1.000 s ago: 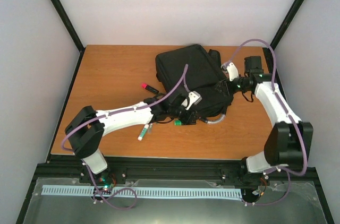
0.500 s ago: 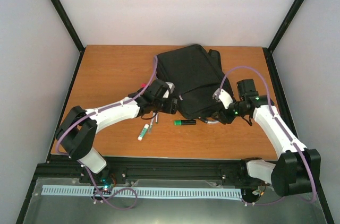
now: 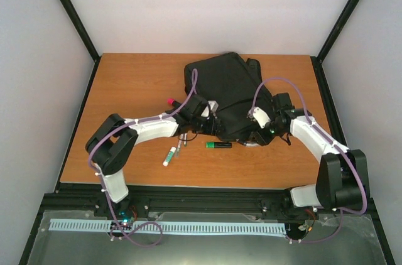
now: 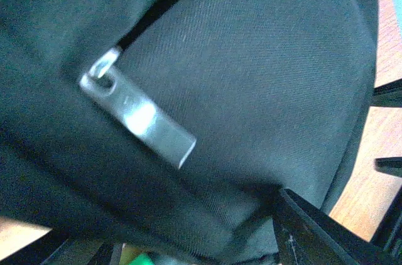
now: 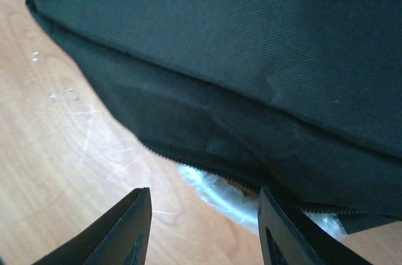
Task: Pack the student bag
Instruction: Zip the student bag at the center of the board.
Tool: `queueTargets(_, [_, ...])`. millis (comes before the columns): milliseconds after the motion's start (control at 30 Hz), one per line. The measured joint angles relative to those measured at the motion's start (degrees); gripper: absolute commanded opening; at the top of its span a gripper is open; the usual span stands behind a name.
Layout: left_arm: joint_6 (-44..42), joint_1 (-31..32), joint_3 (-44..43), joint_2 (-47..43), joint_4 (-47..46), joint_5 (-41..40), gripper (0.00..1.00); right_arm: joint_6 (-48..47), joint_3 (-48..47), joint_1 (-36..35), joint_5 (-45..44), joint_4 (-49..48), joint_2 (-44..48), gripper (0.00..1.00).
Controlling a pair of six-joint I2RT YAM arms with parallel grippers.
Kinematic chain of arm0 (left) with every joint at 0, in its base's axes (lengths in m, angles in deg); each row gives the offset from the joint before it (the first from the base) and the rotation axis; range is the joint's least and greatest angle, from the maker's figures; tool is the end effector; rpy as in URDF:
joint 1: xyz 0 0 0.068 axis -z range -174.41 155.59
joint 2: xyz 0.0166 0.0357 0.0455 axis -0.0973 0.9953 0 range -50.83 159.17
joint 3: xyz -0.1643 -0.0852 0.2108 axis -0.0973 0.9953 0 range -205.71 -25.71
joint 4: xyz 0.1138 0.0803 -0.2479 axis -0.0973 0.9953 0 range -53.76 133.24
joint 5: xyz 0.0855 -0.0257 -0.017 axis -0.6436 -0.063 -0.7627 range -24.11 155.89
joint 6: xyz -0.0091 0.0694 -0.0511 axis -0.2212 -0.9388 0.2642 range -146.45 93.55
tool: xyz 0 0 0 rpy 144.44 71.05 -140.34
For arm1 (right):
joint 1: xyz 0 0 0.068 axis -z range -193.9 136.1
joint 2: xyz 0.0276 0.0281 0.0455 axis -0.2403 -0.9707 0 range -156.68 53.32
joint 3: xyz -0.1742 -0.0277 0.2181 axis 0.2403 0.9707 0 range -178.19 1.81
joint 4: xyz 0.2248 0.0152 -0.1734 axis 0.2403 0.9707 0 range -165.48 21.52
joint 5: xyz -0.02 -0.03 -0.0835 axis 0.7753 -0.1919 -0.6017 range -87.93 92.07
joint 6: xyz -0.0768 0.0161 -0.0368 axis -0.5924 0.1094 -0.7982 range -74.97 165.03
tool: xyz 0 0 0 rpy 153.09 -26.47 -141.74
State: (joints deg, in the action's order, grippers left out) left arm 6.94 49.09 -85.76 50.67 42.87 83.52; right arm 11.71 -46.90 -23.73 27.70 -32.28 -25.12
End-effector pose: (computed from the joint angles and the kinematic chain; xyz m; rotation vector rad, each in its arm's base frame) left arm 0.2843 -0.3018 0.1374 0.3826 2.5726 -0.9338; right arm 0.2615 0.0789 0.1617 -1.0846 2.4913 0.5216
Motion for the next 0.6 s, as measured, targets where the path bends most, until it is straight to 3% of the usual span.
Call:
queueTargets(333, [0.98,2.69,-13.07,9.81,-1.01,4.66,0.60,1.25,-2.36,7.23,-4.37,-0.74,-0.04,0.49])
queueTargets(600, [-0.48,5.51,-16.50,8.68,4.22,3.65,0.62,-1.79,-1.99,14.69,-3.23,1.77,0.37,0.48])
